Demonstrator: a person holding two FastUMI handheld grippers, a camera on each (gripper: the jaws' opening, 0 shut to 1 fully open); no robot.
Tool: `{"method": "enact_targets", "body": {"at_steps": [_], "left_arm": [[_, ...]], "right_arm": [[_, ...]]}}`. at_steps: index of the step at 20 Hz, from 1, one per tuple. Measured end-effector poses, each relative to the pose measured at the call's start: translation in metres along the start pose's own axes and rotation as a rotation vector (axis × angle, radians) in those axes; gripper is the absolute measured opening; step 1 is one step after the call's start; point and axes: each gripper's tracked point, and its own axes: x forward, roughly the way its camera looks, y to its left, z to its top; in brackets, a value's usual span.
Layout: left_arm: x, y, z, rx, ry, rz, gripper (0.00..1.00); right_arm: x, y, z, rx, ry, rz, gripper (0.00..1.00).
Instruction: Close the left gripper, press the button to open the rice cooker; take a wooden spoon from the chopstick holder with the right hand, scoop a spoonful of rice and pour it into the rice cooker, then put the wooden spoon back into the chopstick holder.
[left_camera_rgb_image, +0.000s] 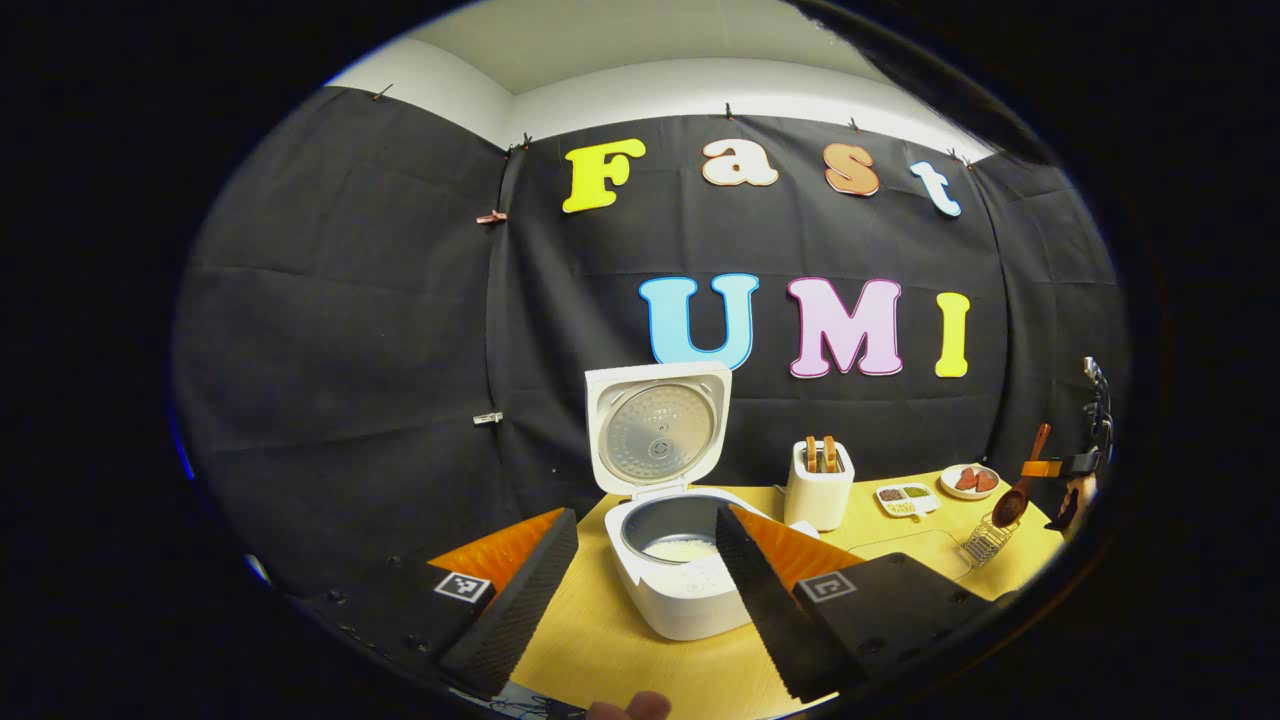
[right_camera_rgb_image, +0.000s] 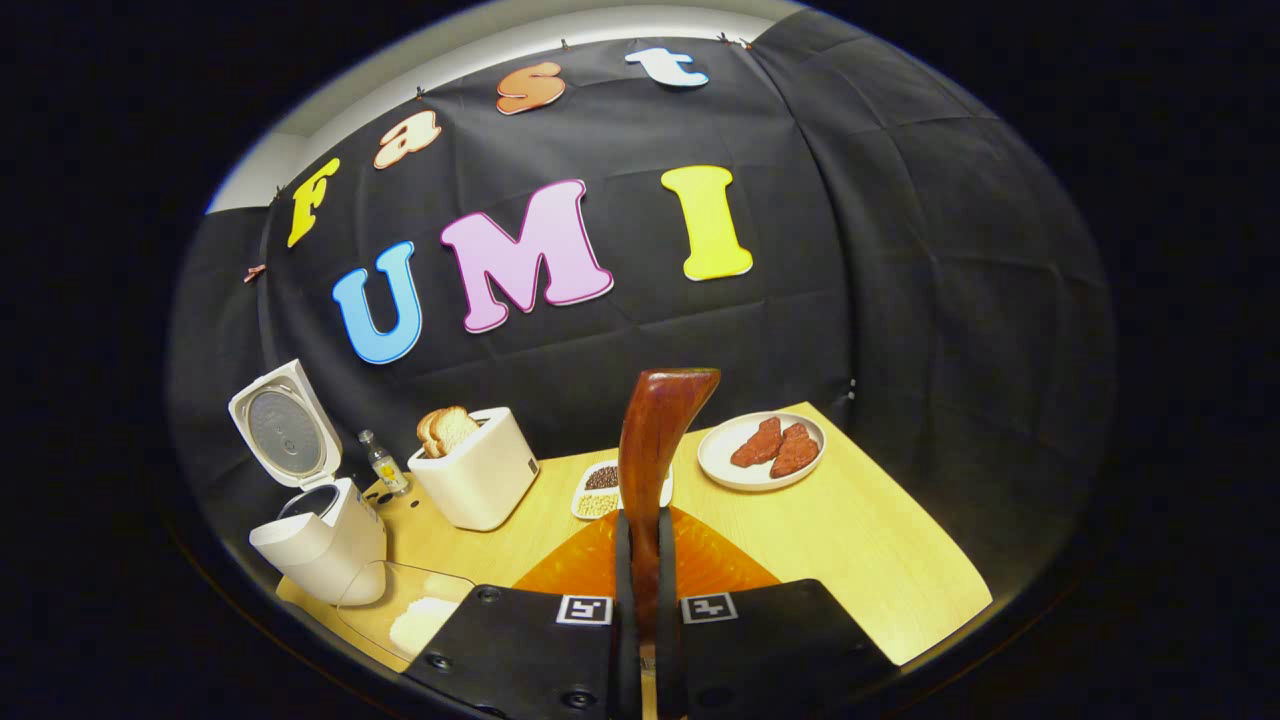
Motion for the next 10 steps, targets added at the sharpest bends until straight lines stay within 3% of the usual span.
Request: {"method": "enact_targets", "body": {"at_steps": [10], "left_arm": [[0.008, 0.002, 0.000, -0.002, 0.007, -0.003, 0.96]], "right_arm": [[0.015, -0.026, -0.058, 0.151, 0.130, -0.061, 0.16]]}}
